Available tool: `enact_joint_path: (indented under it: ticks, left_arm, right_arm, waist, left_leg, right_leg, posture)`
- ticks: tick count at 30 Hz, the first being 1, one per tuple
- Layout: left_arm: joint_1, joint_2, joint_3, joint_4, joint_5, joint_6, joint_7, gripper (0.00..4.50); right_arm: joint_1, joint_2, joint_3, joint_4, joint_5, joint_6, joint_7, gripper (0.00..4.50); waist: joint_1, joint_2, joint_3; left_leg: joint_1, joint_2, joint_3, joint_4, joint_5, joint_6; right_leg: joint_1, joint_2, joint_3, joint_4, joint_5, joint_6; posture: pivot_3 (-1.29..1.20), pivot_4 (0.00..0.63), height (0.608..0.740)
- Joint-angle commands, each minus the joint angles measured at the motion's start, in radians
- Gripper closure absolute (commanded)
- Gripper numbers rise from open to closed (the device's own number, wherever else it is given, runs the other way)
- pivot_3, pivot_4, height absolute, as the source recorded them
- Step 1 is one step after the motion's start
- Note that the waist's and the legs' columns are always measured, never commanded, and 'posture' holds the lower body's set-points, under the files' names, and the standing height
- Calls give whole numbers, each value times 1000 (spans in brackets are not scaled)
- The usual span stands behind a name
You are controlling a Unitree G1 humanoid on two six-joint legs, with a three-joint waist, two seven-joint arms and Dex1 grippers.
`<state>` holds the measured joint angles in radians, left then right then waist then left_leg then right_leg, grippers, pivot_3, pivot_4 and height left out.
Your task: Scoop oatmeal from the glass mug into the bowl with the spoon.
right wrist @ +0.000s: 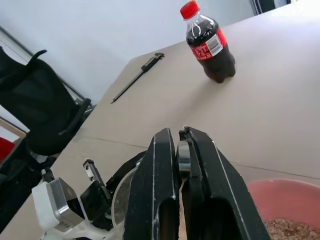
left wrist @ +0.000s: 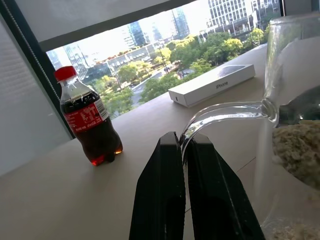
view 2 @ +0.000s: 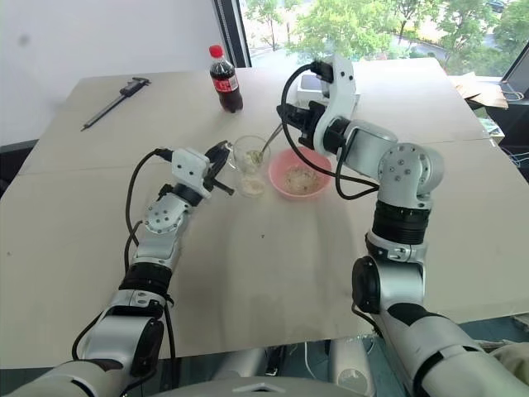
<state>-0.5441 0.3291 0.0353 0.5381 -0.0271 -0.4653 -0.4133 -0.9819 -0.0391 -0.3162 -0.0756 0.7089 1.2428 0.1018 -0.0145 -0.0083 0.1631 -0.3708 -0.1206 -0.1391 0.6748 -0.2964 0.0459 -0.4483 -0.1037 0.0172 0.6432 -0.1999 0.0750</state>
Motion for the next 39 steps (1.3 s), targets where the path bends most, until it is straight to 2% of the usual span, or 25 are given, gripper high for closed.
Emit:
enact_joint_path:
  ticks: [1, 5, 11, 18, 30, 39]
  left_arm:
    - [8, -6, -14, 21, 2, 10, -15, 4468]
    - [5, -7, -11, 29, 1, 11, -8, 4468]
    - [5, -11, -1, 32, -5, 19, 4, 4468]
    - [16, -15, 0, 24, -10, 25, 8, 4468]
    - [20, -30, -1, 27, -1, 9, 29, 4468]
    - [31, -40, -5, 29, 17, -14, 71, 4468]
  right_arm:
    - [-32, -21, 4, -59, 28, -19, 8, 4500]
    - [-37, -22, -14, -64, 51, -6, -7, 4500]
    - [-52, 19, -135, -56, 132, 92, -122, 4500]
    - [-70, 44, -214, -43, 192, 140, -225, 4500]
    - [-126, 149, -412, 5, 341, 193, -527, 4500]
    - [-121, 166, -456, 60, 529, 150, -742, 4500]
  waist:
    - [0, 0, 0]
    - [0, 0, 0]
    - [0, 0, 0]
    - [0, 0, 0]
    - [0, 1, 0]
    - [0, 1, -1]
  left_leg:
    - [0, 0, 0, 0, 0, 0]
    - [0, 0, 0, 0, 0, 0]
    - [0, 0, 0, 0, 0, 0]
    - [0, 0, 0, 0, 0, 0]
    - [0, 0, 0, 0, 0, 0]
    - [0, 0, 0, 0, 0, 0]
  right_leg:
    - [0, 0, 0, 0, 0, 0]
    - [0, 0, 0, 0, 0, 0]
    - [0, 0, 0, 0, 0, 0]
    - [0, 0, 0, 0, 0, 0]
    - [0, 0, 1, 1, 0, 0]
    - [0, 0, 1, 1, 0, 0]
  posture:
    - [0, 150, 740]
    - [0, 150, 740]
    - [0, 150, 740]
    - [0, 150, 740]
    - [0, 150, 740]
    - [0, 150, 740]
